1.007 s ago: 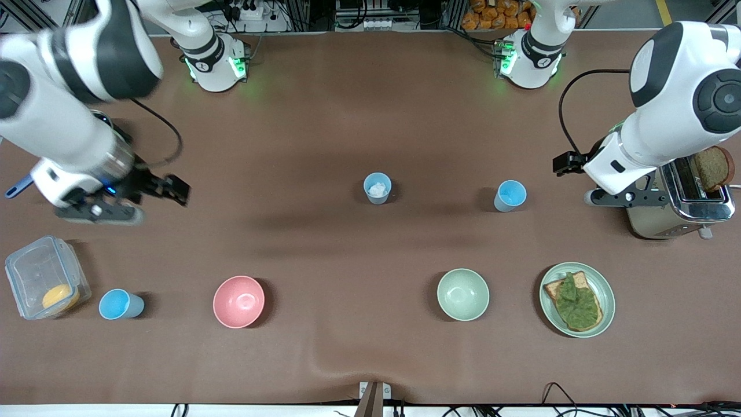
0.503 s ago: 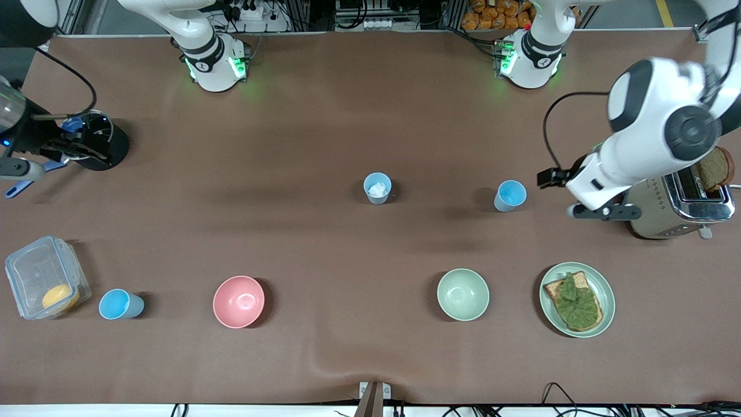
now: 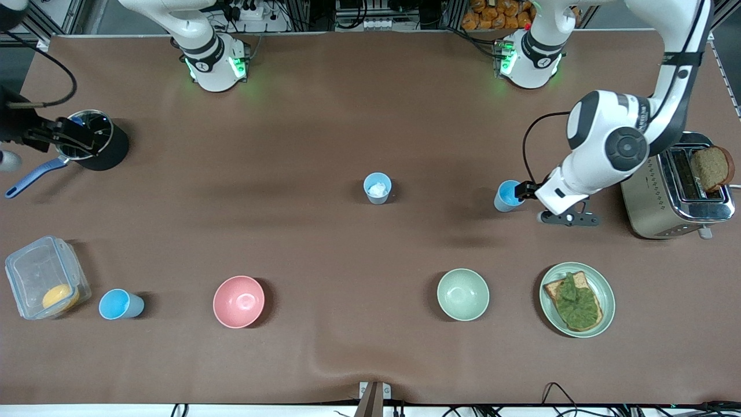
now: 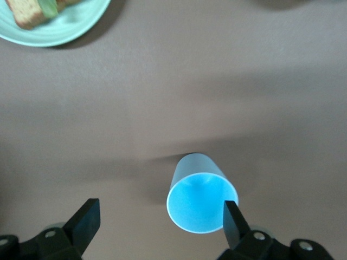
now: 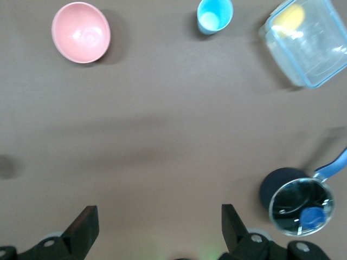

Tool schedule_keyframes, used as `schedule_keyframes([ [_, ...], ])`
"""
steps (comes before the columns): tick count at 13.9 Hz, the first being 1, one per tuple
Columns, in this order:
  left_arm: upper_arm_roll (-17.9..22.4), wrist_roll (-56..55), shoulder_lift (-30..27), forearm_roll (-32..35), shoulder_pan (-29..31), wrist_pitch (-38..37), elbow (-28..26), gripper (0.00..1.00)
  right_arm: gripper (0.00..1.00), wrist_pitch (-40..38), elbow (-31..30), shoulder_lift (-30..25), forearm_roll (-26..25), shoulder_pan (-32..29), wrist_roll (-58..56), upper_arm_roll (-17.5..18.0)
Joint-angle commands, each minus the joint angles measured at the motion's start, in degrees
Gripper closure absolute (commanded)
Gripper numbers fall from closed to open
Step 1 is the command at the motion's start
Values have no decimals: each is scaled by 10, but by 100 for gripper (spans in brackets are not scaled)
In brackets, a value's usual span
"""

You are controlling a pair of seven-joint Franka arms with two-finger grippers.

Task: Stack blue cups with both arms
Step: 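Grasp the blue cup with the left gripper and lift it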

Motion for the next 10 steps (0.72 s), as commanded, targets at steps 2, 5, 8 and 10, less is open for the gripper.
schedule_keyframes([
  [2,-1,8,-1,16,1,87,-78,0,0,18,1,-34,24,-32,-19,8],
  [5,-1,8,2,16,0,94,-92,0,0,14,4,-40,12,-48,-98,7],
  [8,-1,8,13,16,0,100,-95,0,0,12,-4,-40,8,-58,-77,7],
  [10,-1,8,16,15,0,107,-98,4,0,17,-14,-42,3,-58,-72,10],
])
